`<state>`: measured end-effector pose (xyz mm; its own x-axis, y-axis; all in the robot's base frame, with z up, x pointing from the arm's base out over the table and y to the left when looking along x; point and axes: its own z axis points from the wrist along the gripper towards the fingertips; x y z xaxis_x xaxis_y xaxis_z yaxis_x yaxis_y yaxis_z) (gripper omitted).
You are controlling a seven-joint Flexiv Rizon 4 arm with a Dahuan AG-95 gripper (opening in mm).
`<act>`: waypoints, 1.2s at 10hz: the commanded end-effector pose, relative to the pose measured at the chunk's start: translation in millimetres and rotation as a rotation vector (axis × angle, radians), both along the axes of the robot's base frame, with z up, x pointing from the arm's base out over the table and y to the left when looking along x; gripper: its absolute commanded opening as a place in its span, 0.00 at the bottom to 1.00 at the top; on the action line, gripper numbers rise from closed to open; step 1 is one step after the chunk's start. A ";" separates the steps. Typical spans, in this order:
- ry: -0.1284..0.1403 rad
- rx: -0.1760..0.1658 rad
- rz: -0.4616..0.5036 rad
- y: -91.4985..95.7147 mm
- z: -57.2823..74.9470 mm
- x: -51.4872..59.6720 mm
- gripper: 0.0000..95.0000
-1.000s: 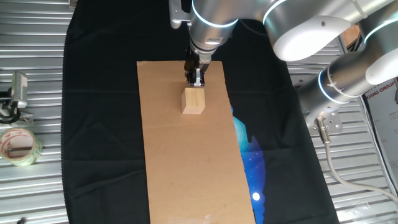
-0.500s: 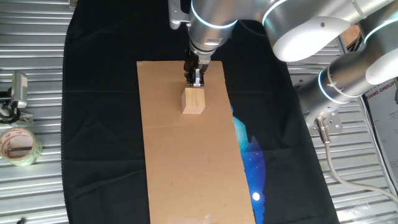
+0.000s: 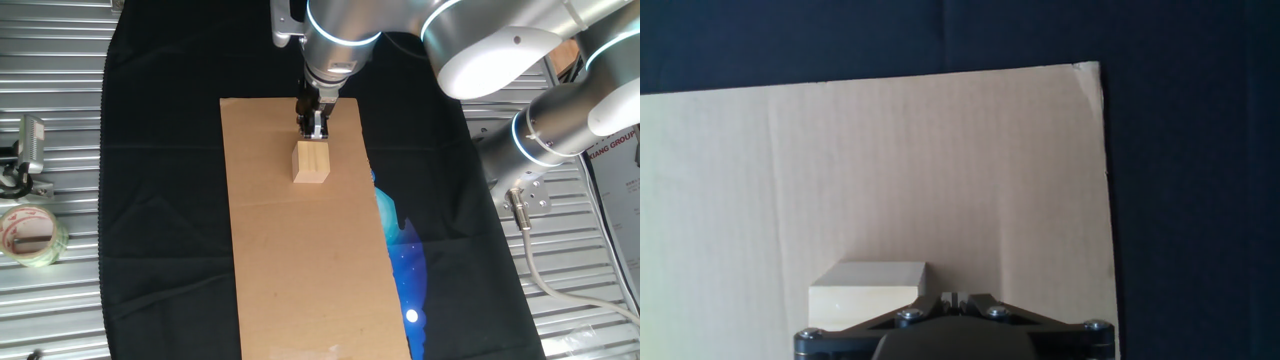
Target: Use the gripper to push the small block from left to right
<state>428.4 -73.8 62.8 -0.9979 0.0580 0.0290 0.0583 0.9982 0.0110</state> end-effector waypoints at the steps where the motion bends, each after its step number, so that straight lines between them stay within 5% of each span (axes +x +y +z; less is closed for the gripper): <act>1: -0.001 0.002 0.000 0.0 -0.5 -0.2 0.00; 12: -0.013 0.004 0.001 -3.9 -7.3 -4.3 0.00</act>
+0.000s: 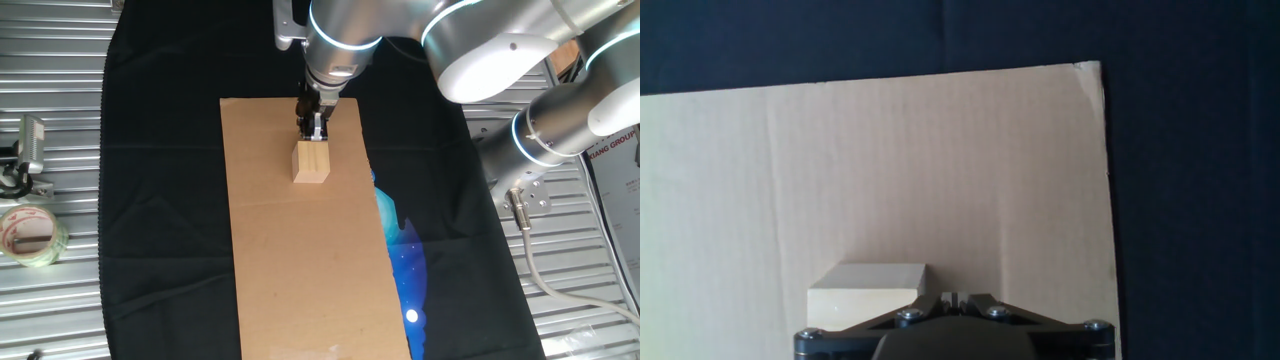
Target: Use the gripper to push the small block from left to right
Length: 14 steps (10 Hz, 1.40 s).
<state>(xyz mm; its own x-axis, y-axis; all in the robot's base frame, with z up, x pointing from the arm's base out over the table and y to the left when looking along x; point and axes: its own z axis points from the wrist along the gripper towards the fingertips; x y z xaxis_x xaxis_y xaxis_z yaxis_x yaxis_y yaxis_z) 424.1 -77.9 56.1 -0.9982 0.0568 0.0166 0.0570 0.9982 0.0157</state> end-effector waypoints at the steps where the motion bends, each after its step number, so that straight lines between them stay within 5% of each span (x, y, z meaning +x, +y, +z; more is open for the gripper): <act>1: 0.000 0.000 0.002 -0.8 -0.5 -0.9 0.00; 14: -0.011 -0.005 -0.003 -0.8 -9.5 -1.5 0.00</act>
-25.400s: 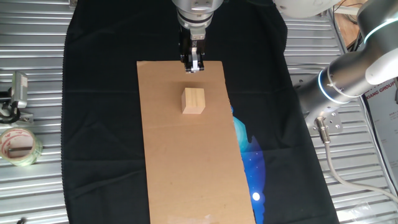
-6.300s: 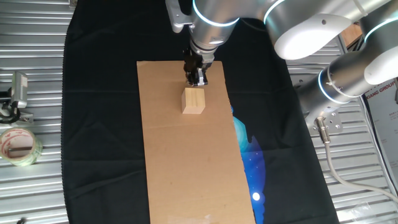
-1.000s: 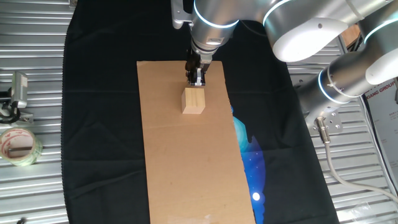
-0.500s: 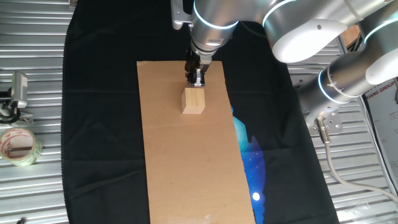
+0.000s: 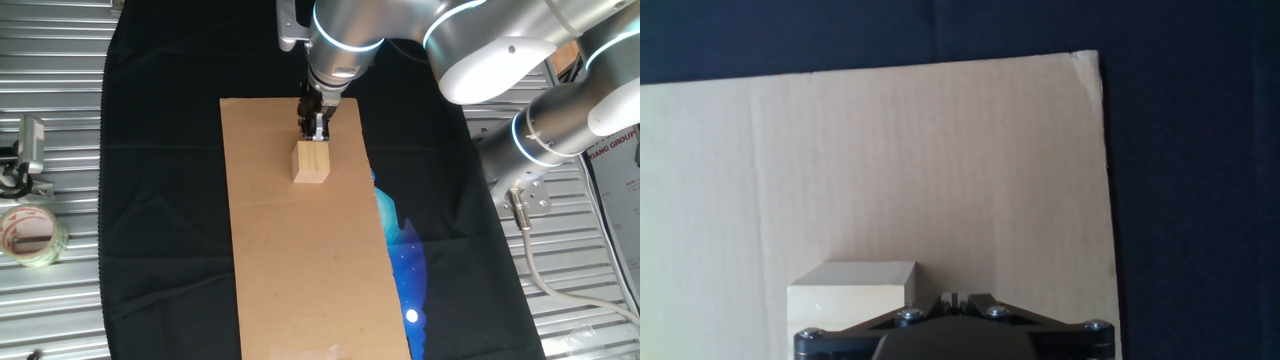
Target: Use the gripper to push the small block from left to right
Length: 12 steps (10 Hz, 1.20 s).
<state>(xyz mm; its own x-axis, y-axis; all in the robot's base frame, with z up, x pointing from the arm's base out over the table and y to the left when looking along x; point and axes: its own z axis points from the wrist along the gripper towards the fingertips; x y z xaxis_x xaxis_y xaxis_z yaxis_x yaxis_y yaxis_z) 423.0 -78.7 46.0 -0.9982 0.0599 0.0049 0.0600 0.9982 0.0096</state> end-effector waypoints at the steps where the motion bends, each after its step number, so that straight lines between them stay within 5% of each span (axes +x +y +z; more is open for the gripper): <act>1: 0.000 0.001 -0.001 0.1 0.4 -0.4 0.00; 12: -0.001 -0.001 -0.009 3.6 -1.5 2.1 0.00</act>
